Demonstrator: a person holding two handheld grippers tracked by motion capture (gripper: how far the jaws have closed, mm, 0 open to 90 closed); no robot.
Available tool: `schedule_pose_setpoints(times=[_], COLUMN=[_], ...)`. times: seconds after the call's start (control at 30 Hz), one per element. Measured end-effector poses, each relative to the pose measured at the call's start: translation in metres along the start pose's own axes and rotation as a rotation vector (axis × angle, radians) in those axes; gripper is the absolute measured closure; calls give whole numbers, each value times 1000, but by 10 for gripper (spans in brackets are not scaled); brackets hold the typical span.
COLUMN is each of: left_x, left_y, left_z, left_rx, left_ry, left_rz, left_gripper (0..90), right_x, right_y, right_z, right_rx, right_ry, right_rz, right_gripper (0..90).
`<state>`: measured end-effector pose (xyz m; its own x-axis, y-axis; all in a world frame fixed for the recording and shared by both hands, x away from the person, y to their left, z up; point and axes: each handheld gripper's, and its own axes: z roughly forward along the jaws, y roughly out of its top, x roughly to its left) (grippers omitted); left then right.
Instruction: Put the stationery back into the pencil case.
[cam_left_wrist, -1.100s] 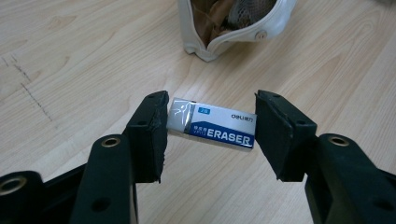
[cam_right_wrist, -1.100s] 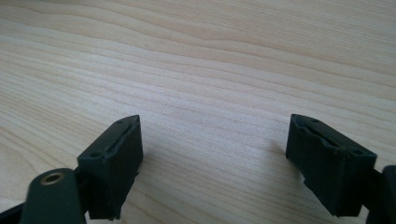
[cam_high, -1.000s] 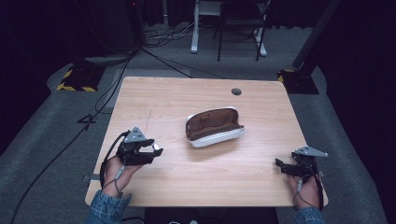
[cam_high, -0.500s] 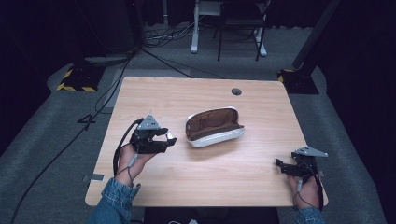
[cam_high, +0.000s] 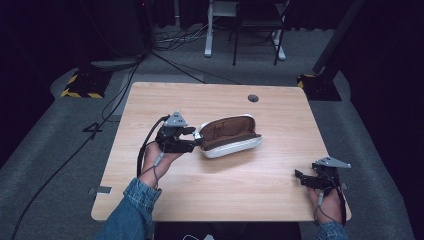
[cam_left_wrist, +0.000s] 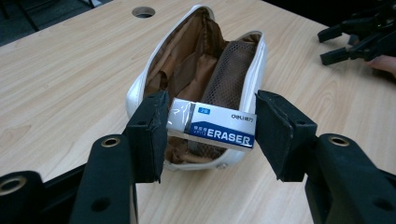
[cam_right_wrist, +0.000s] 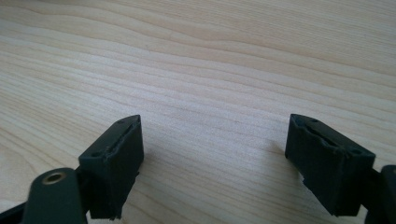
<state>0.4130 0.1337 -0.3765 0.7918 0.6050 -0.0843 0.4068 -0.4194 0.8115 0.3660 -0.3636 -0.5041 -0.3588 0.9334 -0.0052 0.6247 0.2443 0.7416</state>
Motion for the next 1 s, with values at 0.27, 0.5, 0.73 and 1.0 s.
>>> schedule_pose_setpoints(times=[0.27,0.5,0.73,1.0], left_x=[1,-2,-4,-3], left_y=[18,35,45,46], left_z=[14,31,53,77], left_rx=[16,7,23,64], left_ry=[10,-2,-6,30], left_rz=[16,13,8,2], left_gripper=[460,460,459,459], right_x=[0,1,1,1], right_y=[0,0,1,1], right_z=[0,1,1,1], right_rx=[-1,0,-1,-3], right_ry=[-3,-6,-10,-15], right_rz=[2,3,6,9], right_gripper=[197,198,198,199])
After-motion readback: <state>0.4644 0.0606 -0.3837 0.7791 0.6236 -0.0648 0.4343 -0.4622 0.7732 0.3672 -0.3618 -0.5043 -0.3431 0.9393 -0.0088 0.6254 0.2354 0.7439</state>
